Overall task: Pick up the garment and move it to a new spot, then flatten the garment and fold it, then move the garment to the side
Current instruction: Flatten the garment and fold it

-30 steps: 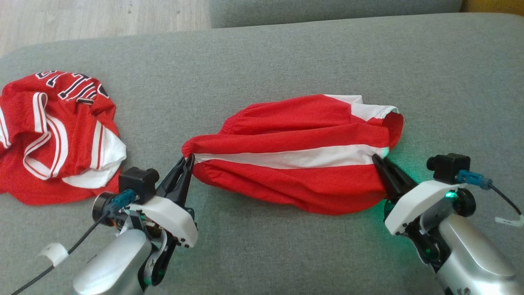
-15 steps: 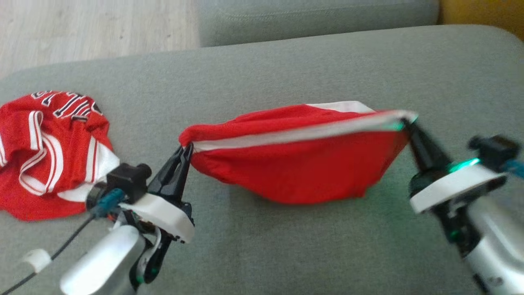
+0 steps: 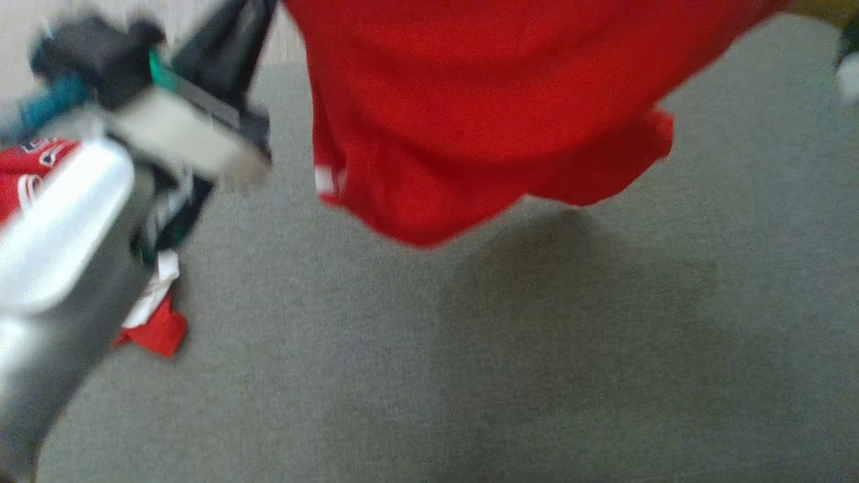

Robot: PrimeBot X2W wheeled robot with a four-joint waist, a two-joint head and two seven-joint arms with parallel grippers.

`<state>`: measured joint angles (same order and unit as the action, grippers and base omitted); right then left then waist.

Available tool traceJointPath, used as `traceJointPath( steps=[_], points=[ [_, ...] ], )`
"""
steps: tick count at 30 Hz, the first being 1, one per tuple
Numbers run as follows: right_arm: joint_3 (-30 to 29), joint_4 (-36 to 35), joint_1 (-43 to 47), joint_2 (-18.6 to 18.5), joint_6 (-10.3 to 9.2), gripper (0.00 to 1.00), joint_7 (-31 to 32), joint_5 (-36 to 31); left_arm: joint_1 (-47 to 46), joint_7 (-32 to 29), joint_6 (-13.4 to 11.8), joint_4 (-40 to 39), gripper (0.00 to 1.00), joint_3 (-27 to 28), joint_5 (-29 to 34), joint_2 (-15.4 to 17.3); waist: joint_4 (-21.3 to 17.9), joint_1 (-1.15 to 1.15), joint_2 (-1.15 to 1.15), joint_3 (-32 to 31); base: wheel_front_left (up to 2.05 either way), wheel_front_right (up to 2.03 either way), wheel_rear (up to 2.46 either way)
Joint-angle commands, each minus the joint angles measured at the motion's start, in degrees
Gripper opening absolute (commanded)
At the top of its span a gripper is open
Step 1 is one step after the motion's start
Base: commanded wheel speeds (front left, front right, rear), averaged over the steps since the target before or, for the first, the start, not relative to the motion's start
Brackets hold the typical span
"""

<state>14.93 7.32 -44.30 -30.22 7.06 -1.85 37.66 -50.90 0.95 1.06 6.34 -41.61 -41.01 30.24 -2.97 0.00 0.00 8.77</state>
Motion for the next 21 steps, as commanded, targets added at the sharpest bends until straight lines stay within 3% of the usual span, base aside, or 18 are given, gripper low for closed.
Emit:
traceJointPath(
  steps=[1,6,12,16,21],
  points=[
    [1.32,1.53,-5.62,0.08,0.43,0.00,0.23,-0.34,-7.85,0.97,1.04,3.38,0.00,2.92,1.89,-0.10,1.37,0.00,0.00,4.28,0.00,0.00,0.00],
    [2.84,12.10,-20.01,0.83,0.43,0.00,-4.43,-2.41,-21.79,9.23,3.06,17.89,0.00,3.19,6.92,-5.89,2.50,0.00,0.00,10.09,0.00,0.00,0.00],
    [4.63,18.30,-27.99,1.15,0.43,0.00,-10.21,-2.51,-28.66,13.74,4.32,26.38,0.00,4.85,9.05,-10.19,2.79,0.00,0.00,12.83,0.00,0.00,0.00],
    [6.40,18.70,-26.97,0.20,0.43,0.00,-12.01,0.22,-26.04,14.01,5.62,26.08,0.00,6.13,10.07,-11.70,2.62,0.00,0.00,13.95,0.00,0.00,0.00],
    [7.54,15.59,-16.55,-1.97,0.43,0.00,-12.83,3.97,-14.37,14.03,6.29,23.10,0.00,6.08,10.89,-12.37,2.19,0.00,0.00,13.92,0.00,0.00,0.00]
  ],
)
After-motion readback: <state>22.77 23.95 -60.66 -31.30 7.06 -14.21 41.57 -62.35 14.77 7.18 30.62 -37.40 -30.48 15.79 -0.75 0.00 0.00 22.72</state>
